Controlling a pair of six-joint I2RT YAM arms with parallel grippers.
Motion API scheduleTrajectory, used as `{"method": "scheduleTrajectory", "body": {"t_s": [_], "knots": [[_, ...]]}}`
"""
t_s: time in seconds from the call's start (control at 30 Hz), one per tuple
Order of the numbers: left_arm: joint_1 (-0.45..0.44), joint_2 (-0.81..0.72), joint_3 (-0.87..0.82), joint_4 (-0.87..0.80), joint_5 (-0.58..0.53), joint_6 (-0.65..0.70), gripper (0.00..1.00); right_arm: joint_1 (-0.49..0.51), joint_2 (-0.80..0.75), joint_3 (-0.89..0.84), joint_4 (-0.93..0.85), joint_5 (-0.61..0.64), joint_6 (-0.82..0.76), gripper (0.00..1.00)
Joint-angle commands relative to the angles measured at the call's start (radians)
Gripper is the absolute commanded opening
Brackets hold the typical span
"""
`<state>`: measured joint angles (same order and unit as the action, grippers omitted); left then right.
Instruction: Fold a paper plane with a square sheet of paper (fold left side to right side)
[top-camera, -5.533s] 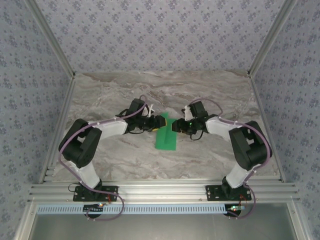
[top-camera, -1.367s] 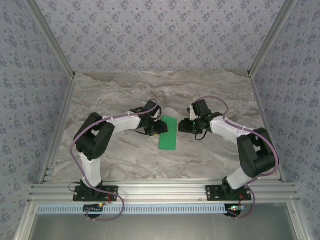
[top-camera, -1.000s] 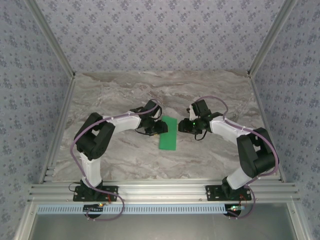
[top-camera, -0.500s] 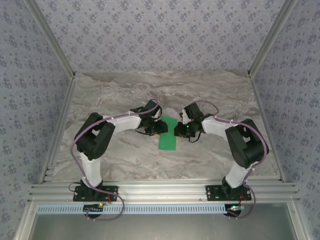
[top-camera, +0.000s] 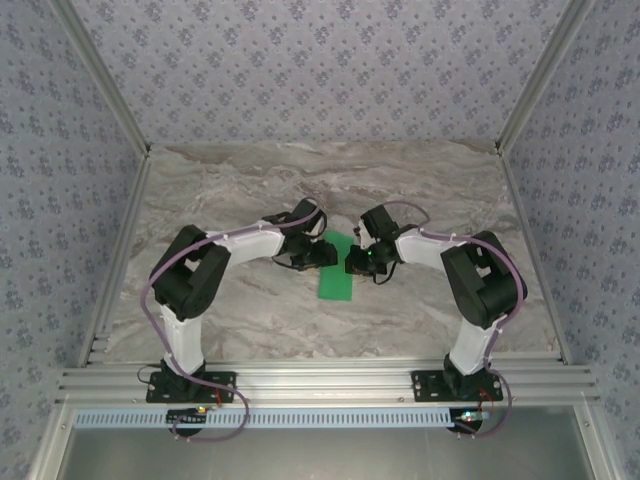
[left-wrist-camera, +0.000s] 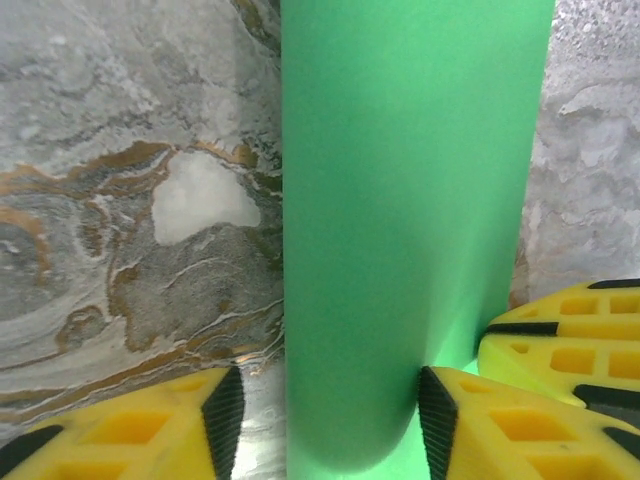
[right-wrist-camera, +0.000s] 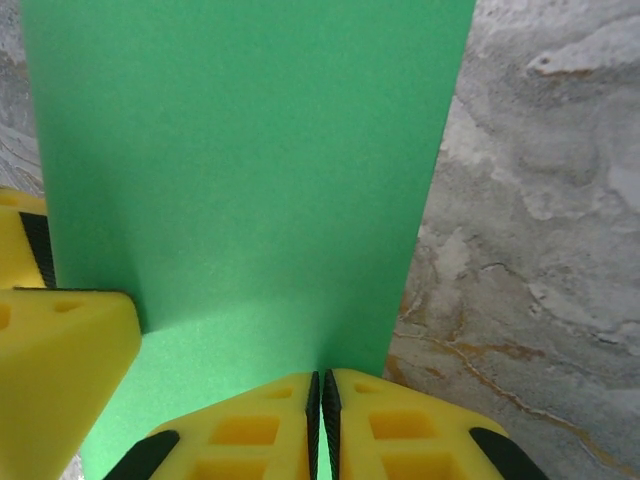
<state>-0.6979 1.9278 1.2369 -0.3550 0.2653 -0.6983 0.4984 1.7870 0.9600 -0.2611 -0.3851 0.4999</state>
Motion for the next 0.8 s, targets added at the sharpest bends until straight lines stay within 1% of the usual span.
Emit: {"method": "scheduleTrajectory", "body": {"t_s": [0.0, 0.13, 0.2, 0.3, 0.4, 0.47, 0.6, 0.77], "knots": [[0.022, -0.096, 0.041, -0.073, -0.058, 0.056, 0.56, 0.005, 0.050, -0.033, -0.082, 0.063, -0.009, 0.15], [0.028, -0.179, 0.026, -0.041, -0.014, 0.056, 0.56, 0.005, 0.065, -0.031, -0.081, 0.070, -0.009, 0.15], [0.028, -0.200, -0.010, 0.032, 0.066, 0.033, 0.49, 0.005, 0.068, -0.030, -0.079, 0.069, -0.010, 0.15], [0.024, -0.190, -0.059, 0.146, 0.173, -0.015, 0.36, 0.006, 0.071, -0.025, -0.081, 0.069, -0.009, 0.15], [0.014, -0.153, -0.080, 0.213, 0.225, -0.043, 0.27, 0.008, 0.073, -0.023, -0.081, 0.069, -0.010, 0.15], [0.010, -0.119, -0.072, 0.226, 0.251, -0.047, 0.25, 0.009, 0.075, -0.021, -0.085, 0.071, -0.011, 0.15], [0.001, -0.053, -0.059, 0.232, 0.257, -0.047, 0.22, 0.011, 0.080, -0.017, -0.088, 0.073, -0.011, 0.14], [0.003, -0.014, -0.051, 0.147, 0.166, -0.001, 0.21, 0.015, 0.086, -0.007, -0.107, 0.084, -0.018, 0.14]]}}
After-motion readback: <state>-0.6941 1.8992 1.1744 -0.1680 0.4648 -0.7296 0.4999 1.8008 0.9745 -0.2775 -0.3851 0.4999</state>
